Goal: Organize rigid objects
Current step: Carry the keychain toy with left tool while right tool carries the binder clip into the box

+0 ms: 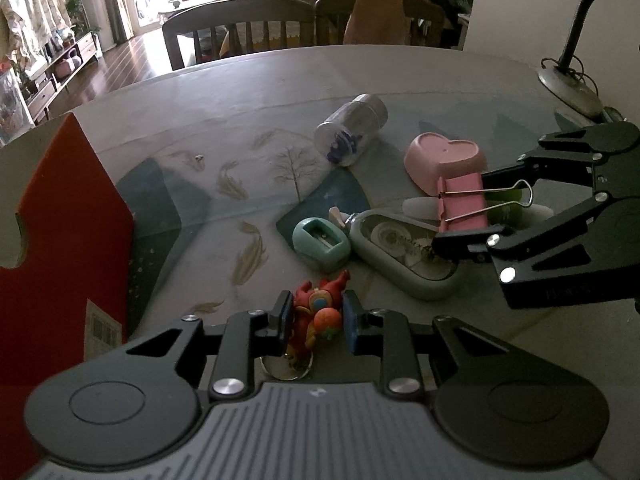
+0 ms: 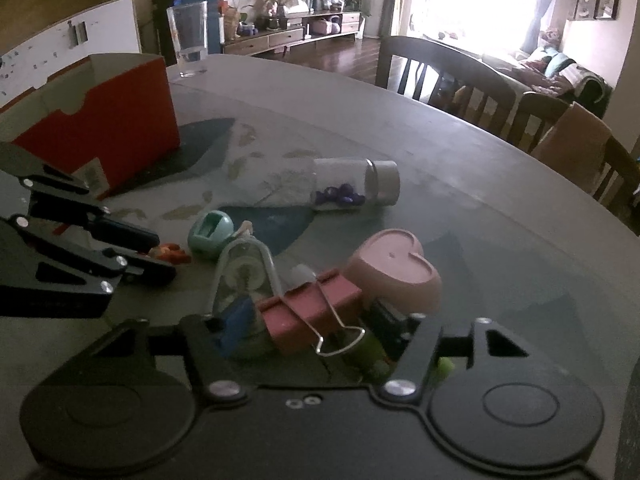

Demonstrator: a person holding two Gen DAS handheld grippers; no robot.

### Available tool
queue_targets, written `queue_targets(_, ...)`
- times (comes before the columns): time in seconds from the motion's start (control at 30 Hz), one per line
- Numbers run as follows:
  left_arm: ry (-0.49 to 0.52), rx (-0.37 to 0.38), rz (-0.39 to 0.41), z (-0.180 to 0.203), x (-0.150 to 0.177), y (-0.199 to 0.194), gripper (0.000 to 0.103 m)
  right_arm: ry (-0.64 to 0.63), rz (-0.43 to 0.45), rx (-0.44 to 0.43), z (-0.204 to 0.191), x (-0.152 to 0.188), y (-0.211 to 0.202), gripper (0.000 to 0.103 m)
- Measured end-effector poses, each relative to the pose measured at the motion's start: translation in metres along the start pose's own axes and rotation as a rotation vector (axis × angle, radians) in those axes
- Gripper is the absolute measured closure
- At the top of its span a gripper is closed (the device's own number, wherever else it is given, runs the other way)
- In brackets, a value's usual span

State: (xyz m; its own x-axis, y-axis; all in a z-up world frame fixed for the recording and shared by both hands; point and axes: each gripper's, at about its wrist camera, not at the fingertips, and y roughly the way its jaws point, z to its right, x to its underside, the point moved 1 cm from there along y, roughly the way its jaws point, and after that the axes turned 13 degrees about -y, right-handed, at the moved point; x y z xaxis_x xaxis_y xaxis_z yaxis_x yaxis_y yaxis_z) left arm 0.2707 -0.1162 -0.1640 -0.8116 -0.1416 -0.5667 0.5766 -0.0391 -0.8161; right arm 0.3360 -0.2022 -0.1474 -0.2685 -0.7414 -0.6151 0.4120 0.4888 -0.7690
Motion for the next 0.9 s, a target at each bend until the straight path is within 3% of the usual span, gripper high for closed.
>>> queue_targets(0.53,-0.100,0.031,-0.003,-0.014,0.002,-0.020,0.078,0.071,0.043,0.024,-0.021,-0.008,-0.054,0.046)
queue_targets(0.9,-0.150,0.105,0.030,-0.027,0.002,-0.070,0.078,0.191,0.096,0.036,-0.044,-0.016,-0.107,0.046)
